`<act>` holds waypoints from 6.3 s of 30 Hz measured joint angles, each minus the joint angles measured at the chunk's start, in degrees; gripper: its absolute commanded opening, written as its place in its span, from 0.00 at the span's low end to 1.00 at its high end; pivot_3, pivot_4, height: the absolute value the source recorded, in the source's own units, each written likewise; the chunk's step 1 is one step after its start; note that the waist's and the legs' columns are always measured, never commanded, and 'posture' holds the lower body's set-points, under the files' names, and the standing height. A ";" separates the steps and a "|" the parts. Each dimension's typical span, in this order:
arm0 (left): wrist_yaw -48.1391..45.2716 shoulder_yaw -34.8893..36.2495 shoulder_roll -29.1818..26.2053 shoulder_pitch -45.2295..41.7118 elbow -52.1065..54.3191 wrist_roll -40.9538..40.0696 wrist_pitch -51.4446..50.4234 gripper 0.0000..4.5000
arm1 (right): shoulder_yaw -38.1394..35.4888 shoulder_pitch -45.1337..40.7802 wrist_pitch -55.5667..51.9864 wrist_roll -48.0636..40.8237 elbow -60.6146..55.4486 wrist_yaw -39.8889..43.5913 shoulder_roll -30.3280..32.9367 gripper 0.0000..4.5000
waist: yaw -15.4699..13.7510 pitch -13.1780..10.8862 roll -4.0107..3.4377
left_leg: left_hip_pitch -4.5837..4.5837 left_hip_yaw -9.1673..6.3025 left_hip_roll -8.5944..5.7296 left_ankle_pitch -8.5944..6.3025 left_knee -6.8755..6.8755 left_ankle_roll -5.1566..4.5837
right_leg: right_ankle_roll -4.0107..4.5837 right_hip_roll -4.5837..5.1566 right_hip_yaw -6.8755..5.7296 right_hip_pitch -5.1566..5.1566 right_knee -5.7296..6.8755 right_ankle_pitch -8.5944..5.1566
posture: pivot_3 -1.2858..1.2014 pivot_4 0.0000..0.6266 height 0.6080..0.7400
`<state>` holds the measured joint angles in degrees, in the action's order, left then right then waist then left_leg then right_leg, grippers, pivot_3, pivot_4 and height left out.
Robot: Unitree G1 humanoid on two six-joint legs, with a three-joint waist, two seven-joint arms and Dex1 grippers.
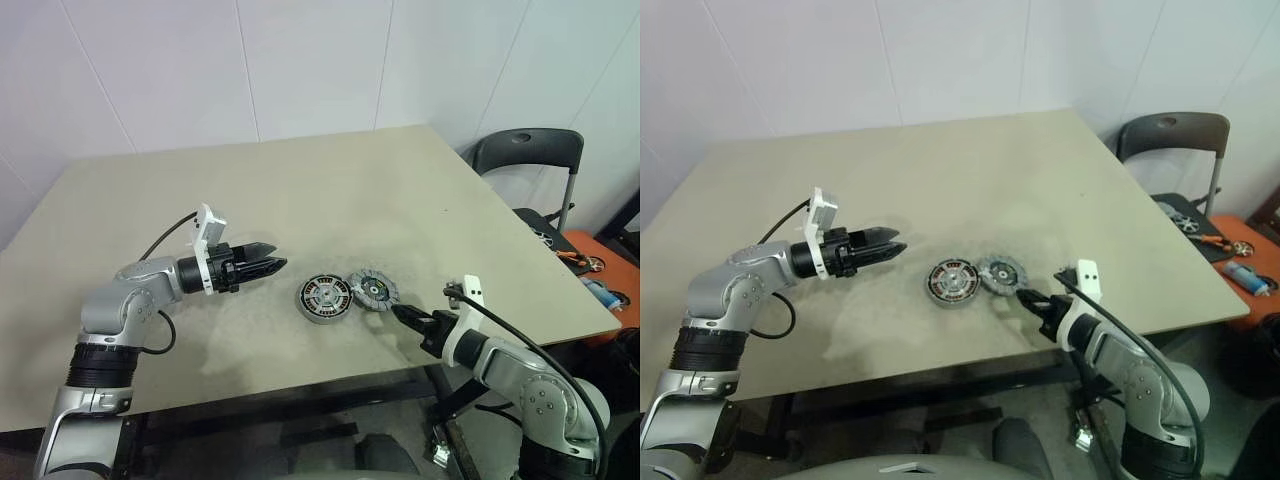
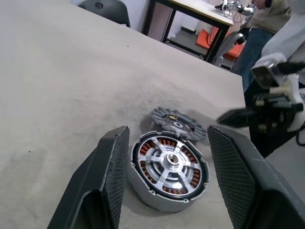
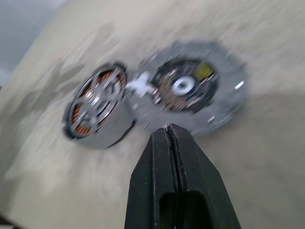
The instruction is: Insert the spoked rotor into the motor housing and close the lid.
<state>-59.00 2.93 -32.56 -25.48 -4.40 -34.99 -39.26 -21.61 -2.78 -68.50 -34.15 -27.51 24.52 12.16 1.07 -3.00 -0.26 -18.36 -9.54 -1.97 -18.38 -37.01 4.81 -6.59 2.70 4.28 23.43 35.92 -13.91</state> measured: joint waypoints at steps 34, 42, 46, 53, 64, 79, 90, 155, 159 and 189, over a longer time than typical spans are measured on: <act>-0.74 1.30 0.66 -5.99 -13.26 6.20 11.99 0.62 | 6.73 -7.68 5.36 -6.14 2.94 0.37 14.03 0.26 | -0.33 -0.05 0.06 | -0.18 -0.01 -0.02 -0.16 0.05 -0.29 | 0.11 0.08 -0.03 -0.05 -0.50 0.16 | 0.52 0.00 1.00; 0.21 2.49 1.54 -1.78 -8.56 5.58 11.76 0.62 | 7.08 -11.43 5.42 -6.55 5.68 2.01 16.28 0.26 | -0.24 -0.06 0.06 | -0.15 0.00 -0.01 -0.17 0.04 -0.30 | 0.11 0.06 -0.02 -0.06 -0.48 0.16 | 0.52 0.00 1.00; 0.50 3.20 1.11 -0.72 -7.62 5.47 10.97 0.62 | 7.24 -11.45 5.37 -6.81 6.52 2.78 16.58 0.26 | -0.36 -0.06 0.06 | -0.16 0.00 -0.02 -0.17 0.03 -0.30 | 0.11 0.07 -0.02 -0.07 -0.49 0.16 | 0.52 0.00 1.00; 0.45 3.28 0.59 0.39 -6.45 4.78 10.55 0.62 | 9.48 -11.13 5.37 -7.01 6.51 4.14 17.60 0.26 | -0.29 -0.06 0.06 | -0.15 0.00 -0.02 -0.17 0.02 -0.30 | 0.11 0.06 -0.02 -0.08 -0.47 0.17 | 0.52 0.00 1.00; 0.44 3.28 0.20 0.39 -5.56 4.35 9.45 0.62 | 10.07 -9.51 7.02 -6.45 7.74 5.89 19.60 0.26 | -0.29 -0.06 0.06 | -0.14 0.00 -0.02 -0.17 0.02 -0.31 | 0.11 0.06 -0.02 -0.09 -0.48 0.17 | 0.52 0.00 1.00; -0.49 3.20 -0.01 0.55 -4.52 4.30 8.25 0.62 | 11.22 -8.15 7.33 -6.56 7.51 5.22 19.60 0.26 | -0.30 -0.05 0.06 | -0.14 0.01 -0.02 -0.17 0.00 -0.31 | 0.10 0.06 -0.02 -0.10 -0.48 0.17 | 0.52 0.00 1.00; -0.14 3.11 0.16 0.66 -4.24 4.32 8.23 0.62 | 11.32 -7.47 7.69 -6.42 7.39 5.02 19.61 0.26 | -0.30 -0.05 0.06 | -0.13 0.01 -0.02 -0.17 -0.01 -0.31 | 0.11 0.06 -0.02 -0.11 -0.47 0.17 | 0.52 0.00 1.00; 10.66 6.88 1.16 13.78 11.51 -0.51 3.29 0.62 | 46.08 -57.57 79.00 51.97 88.73 58.11 24.94 0.76 | 1.60 -0.09 0.03 | -0.02 0.08 -0.12 -0.14 -0.16 -0.23 | 0.14 0.16 0.08 0.02 0.05 0.23 | 0.52 0.00 1.00; 10.52 6.88 0.83 13.46 11.24 -0.50 3.31 0.62 | 46.02 -57.57 79.33 52.22 89.60 56.73 24.91 0.76 | 1.56 -0.08 0.04 | 0.00 0.08 -0.12 -0.14 -0.18 -0.22 | 0.14 0.16 0.08 0.00 0.06 0.23 | 0.52 0.00 1.00; 11.06 6.83 1.32 15.69 12.17 -0.56 3.29 0.62 | 45.06 -57.90 82.06 55.50 92.62 44.43 20.70 0.06 | 3.14 0.00 0.17 | 0.31 0.10 -0.07 -0.07 -0.29 -0.13 | 0.27 0.05 0.19 -0.28 0.22 0.32 | 0.52 0.00 1.00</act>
<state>-47.94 9.76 -31.24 -9.79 7.76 -35.55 -35.97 23.44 -60.68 13.56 21.35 65.10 68.95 32.86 4.20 -3.00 -0.09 -18.05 -9.44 -2.05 -18.45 -37.30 4.68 -6.33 2.75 4.47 23.15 36.14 -13.59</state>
